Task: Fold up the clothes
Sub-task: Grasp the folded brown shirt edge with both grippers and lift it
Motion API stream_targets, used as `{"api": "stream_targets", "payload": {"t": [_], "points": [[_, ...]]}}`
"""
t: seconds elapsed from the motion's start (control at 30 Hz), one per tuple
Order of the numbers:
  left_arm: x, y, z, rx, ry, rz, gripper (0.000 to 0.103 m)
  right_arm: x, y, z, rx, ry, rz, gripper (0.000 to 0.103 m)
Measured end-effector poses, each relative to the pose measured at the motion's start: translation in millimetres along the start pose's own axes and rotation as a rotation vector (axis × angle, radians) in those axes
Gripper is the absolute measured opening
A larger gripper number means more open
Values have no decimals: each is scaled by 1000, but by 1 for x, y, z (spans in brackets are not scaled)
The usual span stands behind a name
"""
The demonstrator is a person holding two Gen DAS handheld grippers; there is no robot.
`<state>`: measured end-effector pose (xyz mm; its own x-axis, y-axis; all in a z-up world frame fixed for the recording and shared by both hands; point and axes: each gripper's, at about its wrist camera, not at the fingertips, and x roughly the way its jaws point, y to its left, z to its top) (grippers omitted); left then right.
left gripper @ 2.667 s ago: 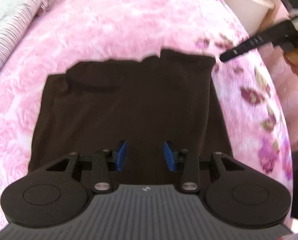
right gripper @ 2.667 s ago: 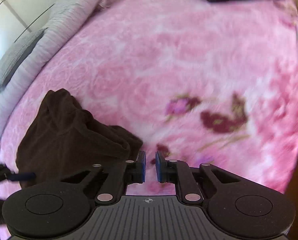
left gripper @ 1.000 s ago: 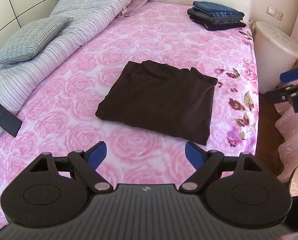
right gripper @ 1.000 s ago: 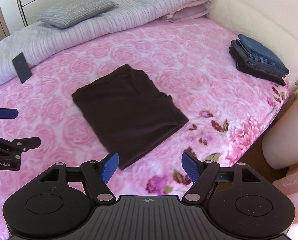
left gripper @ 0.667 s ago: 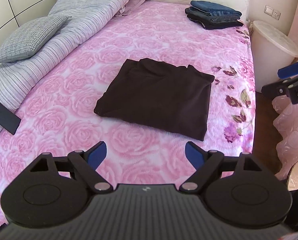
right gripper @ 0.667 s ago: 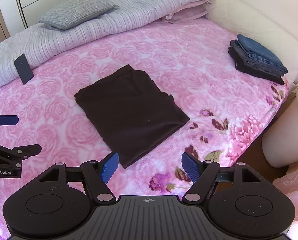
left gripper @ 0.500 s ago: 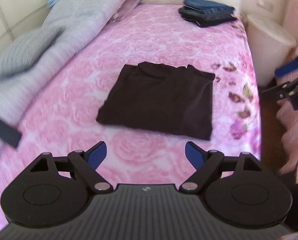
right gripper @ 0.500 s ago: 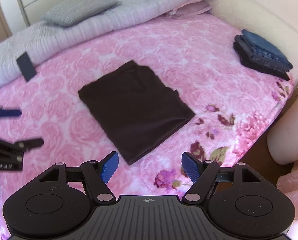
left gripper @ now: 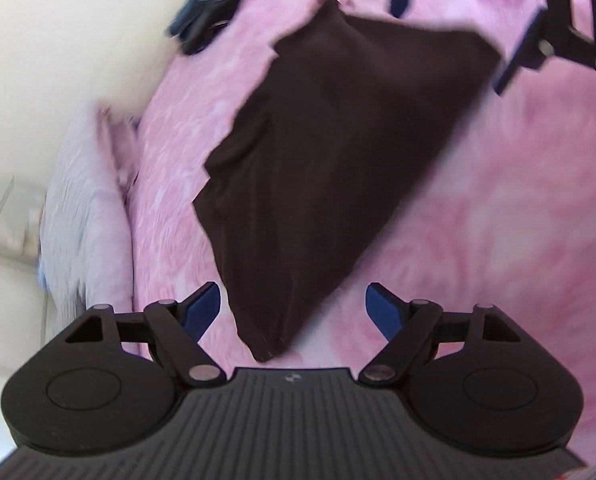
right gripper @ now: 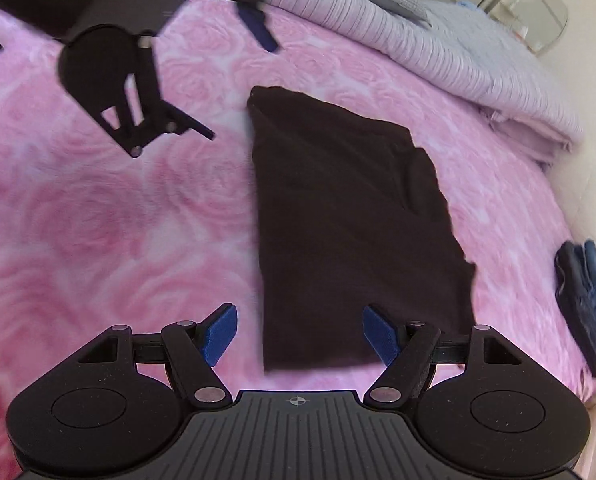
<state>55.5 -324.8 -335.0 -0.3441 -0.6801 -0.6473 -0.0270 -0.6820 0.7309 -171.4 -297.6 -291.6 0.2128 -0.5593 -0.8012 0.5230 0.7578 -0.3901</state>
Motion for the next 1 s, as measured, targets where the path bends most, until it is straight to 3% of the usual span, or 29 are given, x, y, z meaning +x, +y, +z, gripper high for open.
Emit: {"api": "stream_targets", "payload": {"t": [0.2,0.33,0.47,0.57,0.73,0.8,0.9,0.97,1.0], "points": [[53,-14,-19,203,-95,-5,76,56,18,5,2,-4,-83,73],[71,-17,-25,312,-196,47,77,65,27,-1,-79,-52,-151,73],[78,-15,-32,389,-248,66,75,68,16,-18,-132,-13,-299,73],[84,-14,-38,447,-287,81,64,71,12,-17,-159,-4,-326,73],[84,-16,-40,475,-247,32,22,84,13,-8,-184,-10,-331,72],[81,-16,-39,460,-234,12,15,85,9,-8,-180,-16,-310,56],[71,-4,-30,381,-203,-32,12,75,-2,-14,-196,-25,-245,36],[61,8,-21,352,-192,-48,11,67,-15,-13,-206,-26,-200,17],[56,14,-17,338,-186,-57,11,62,-22,-11,-213,-25,-178,15]]}}
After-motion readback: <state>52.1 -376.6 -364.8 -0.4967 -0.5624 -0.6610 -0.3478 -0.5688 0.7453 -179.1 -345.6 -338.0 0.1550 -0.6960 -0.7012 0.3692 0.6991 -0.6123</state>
